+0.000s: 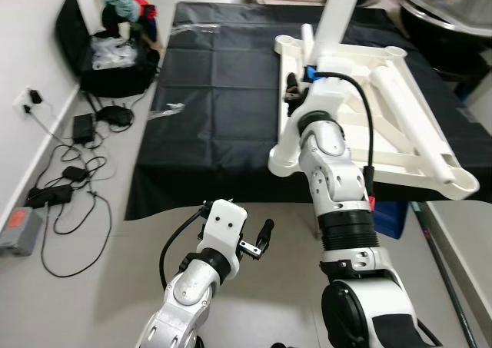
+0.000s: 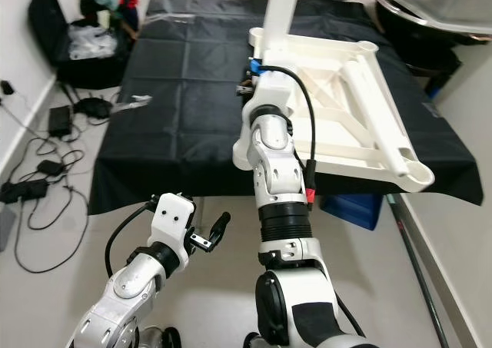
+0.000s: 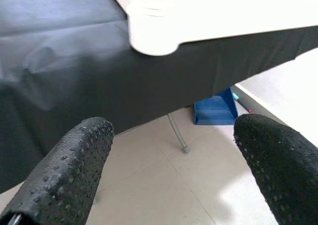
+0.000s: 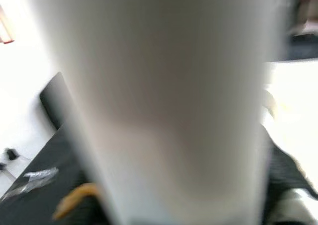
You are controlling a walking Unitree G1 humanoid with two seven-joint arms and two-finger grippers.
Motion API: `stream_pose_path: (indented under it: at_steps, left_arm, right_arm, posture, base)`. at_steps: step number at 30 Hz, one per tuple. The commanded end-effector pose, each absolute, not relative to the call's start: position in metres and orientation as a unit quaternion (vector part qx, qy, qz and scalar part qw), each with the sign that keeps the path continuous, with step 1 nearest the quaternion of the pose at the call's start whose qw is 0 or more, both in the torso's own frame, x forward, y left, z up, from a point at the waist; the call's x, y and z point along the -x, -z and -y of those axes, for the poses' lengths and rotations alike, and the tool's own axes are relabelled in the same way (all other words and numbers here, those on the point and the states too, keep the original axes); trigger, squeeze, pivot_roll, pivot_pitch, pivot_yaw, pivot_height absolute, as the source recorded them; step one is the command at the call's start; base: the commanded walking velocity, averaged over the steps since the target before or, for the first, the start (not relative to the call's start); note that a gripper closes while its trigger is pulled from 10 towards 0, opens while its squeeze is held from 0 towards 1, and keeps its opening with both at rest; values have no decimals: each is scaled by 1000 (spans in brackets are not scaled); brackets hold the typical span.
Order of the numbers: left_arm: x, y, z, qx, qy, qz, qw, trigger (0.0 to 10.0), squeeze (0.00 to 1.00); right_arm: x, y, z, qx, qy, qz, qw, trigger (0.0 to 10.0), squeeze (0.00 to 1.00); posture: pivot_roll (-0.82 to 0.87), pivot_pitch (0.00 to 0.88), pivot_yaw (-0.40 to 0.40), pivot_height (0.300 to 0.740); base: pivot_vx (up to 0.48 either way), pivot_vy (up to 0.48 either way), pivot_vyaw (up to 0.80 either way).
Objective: Building children table
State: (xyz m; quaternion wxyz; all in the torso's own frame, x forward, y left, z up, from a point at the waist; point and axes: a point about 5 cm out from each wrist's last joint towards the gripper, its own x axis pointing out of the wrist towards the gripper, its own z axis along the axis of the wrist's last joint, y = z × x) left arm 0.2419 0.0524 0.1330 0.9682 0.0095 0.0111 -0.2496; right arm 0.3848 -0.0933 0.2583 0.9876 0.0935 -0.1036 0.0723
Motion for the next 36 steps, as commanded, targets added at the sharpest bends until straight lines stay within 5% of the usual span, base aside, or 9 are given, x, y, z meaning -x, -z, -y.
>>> stream_pose_path:
  at_steps: [1, 8, 10, 18, 26, 27, 29, 30, 36]
  left_arm:
    - [-240, -130, -52, -12, 251, -18, 968, 10000, 0]
    - [-240, -130, -52, -12, 252, -18, 968, 10000, 0]
    - [-240, -130, -52, -12, 252, -19, 968, 10000, 0]
    - [-240, -131, -53, -12, 251, -18, 968, 10000, 0]
    - [-240, -131, -53, -11, 249, -17, 968, 10000, 0]
    - [-240, -132, -53, -10, 248, -17, 969, 10000, 0]
    - [-240, -132, -53, -10, 248, -17, 969, 10000, 0]
    - [-241, -132, -53, -10, 247, -17, 969, 10000, 0]
    - [-240, -130, -53, -10, 248, -17, 969, 10000, 0]
  right_arm:
    - [-390, -258, 93, -102, -113, 104, 983, 10000, 0]
    - [-389, -262, 85, -113, -256, 74, 957, 10000, 0]
    - [-371, -261, 86, -66, -458, 44, 885, 10000, 0]
    - [-356, -267, 92, -18, -581, 52, 812, 10000, 0]
    - [-364, -271, 93, -5, -593, 57, 804, 10000, 0]
    - [-367, -273, 92, -4, -589, 61, 806, 8471, 0]
    - [-367, -273, 92, -4, -589, 61, 806, 8471, 0]
    - [-371, -275, 92, -5, -576, 65, 815, 0, 0]
    - [-376, -285, 99, -21, -534, 91, 840, 0, 0]
  posture:
    - [142, 164, -58, 740]
    - [137, 168, -56, 740]
    - [139, 169, -56, 740]
    - [141, 177, -53, 740]
    - [140, 187, -56, 740]
    - [140, 187, -56, 740]
    - [140, 187, -56, 740]
    - [142, 189, -60, 740]
    - [140, 159, -60, 740]
  base:
    - [0, 0, 0]
    - [0, 0, 0]
    - [0, 0, 0]
    - [0, 0, 0]
    - [0, 0, 0]
    - [0, 0, 0]
    - [0, 0, 0]
    - [0, 0, 0]
    - [0, 0, 0]
